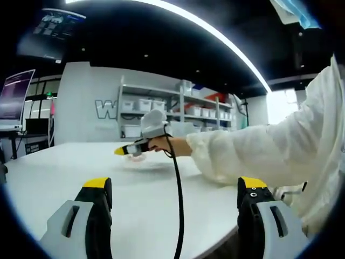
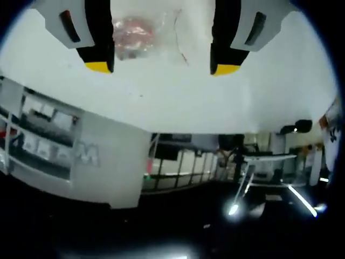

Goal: Open the resealable bag by pulling the two sides of the seal apart until the entire bag opening is separated and visibly accessible.

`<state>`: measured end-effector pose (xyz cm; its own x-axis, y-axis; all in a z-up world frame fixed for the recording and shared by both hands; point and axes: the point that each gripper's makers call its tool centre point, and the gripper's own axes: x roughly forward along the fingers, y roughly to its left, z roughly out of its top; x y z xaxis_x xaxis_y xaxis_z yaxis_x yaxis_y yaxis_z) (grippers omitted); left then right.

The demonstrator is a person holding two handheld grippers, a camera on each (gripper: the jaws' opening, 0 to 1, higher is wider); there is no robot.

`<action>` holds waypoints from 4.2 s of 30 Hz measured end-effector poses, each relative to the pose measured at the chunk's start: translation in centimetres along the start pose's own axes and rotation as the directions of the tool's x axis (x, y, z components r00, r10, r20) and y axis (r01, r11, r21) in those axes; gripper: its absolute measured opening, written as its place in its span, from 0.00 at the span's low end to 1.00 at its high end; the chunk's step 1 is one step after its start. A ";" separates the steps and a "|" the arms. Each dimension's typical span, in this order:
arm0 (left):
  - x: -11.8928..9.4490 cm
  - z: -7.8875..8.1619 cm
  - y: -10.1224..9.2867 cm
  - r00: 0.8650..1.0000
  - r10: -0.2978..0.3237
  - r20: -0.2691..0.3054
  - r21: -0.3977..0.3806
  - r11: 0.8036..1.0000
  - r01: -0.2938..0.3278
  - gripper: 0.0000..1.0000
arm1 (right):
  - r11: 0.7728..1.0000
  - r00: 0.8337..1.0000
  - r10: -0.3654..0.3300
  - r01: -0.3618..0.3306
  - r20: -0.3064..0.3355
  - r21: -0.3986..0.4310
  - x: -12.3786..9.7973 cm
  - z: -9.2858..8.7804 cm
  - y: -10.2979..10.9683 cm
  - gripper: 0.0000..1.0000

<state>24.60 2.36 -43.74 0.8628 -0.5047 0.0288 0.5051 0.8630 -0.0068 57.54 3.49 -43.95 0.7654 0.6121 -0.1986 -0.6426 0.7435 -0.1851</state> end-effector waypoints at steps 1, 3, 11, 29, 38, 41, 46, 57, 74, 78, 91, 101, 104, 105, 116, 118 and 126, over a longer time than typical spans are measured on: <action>0.0 0.0 0.0 1.000 0.000 0.001 0.000 1.000 0.000 0.96 | 1.000 1.000 -0.004 0.004 0.005 0.002 0.0 0.2 -0.2 0.82; 0.0 0.1 0.0 1.000 0.000 0.001 0.001 1.000 0.000 0.96 | 1.000 1.000 -0.014 0.014 0.009 0.001 -0.2 0.5 -0.4 0.84; -0.1 0.3 -0.4 1.000 -0.005 0.003 0.007 1.000 0.005 0.96 | 1.000 0.999 -0.020 0.021 0.041 -0.020 -1.0 1.3 -0.8 0.99; -0.3 0.5 -1.1 1.000 -0.007 0.007 0.013 1.000 0.007 0.96 | 0.998 0.999 0.001 0.001 0.041 -0.062 -3.8 0.9 -0.6 0.99; -0.4 0.5 -1.2 1.000 -0.008 0.007 0.015 1.000 0.008 0.96 | 0.999 0.999 -0.010 0.011 0.038 -0.044 -4.5 0.5 -1.7 0.96; -0.3 0.5 -1.3 1.000 -0.010 0.005 0.017 1.000 0.010 0.96 | 1.000 0.999 -0.009 0.010 0.042 -0.023 -4.8 0.4 -2.0 0.95; -0.3 0.4 -1.4 1.000 -0.010 0.004 0.016 1.000 0.010 0.96 | 1.000 0.998 -0.010 0.010 0.060 -0.003 -5.3 0.7 -2.1 0.95; -0.2 0.3 -1.5 1.000 -0.014 0.003 0.016 1.000 0.014 0.96 | 1.000 0.998 -0.023 0.024 0.063 -0.004 -6.5 0.4 -2.9 0.95; 0.0 0.4 -1.9 1.000 -0.027 0.005 0.014 1.000 0.027 0.96 | 0.999 0.998 -0.032 0.032 0.052 0.002 -8.7 -0.8 -3.3 0.95; 0.1 0.4 -1.9 1.000 -0.028 0.004 0.012 1.000 0.028 0.96 | 0.999 0.998 -0.031 0.032 0.056 -0.024 -9.3 -0.8 -3.0 0.94; 0.1 0.3 -2.0 1.000 -0.029 -0.001 0.014 0.999 0.029 0.96 | 0.996 0.998 -0.055 0.058 0.043 -0.064 -10.1 -1.7 -3.8 0.92; 0.1 0.2 -2.1 1.000 -0.029 -0.001 0.011 1.000 0.029 0.96 | 0.999 0.996 -0.003 -0.001 0.093 0.045 -11.2 -0.6 -2.6 0.91; 0.1 0.2 -2.0 1.000 -0.028 0.001 0.009 1.000 0.028 0.96 | 0.997 0.994 0.005 -0.013 0.105 0.070 -11.6 -0.4 -2.3 0.91; 0.1 0.2 -2.0 1.000 -0.028 0.002 0.009 1.000 0.028 0.96 | 0.997 0.994 0.007 -0.015 0.108 0.073 -11.8 -0.4 -2.3 0.91; 0.0 0.4 -2.1 1.000 -0.027 0.013 0.005 1.000 0.027 0.96 | 0.997 0.992 0.014 -0.024 0.125 0.079 -13.1 -0.2 -1.4 0.91; 0.0 0.3 -2.0 1.000 -0.025 0.010 0.005 1.000 0.025 0.96 | 0.996 0.991 0.019 -0.030 0.130 0.087 -13.2 -0.1 -1.4 0.91; 0.0 0.2 -2.1 1.000 -0.026 0.008 0.004 1.000 0.026 0.96 | 0.990 0.988 0.072 -0.087 0.139 0.110 -14.1 -0.4 -0.5 0.90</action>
<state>23.50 0.52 -43.54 0.8490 -0.5271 0.0370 0.5275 0.8495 -0.0025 47.11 -5.60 -41.42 0.7147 0.6954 -0.0752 -0.6993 0.7123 -0.0595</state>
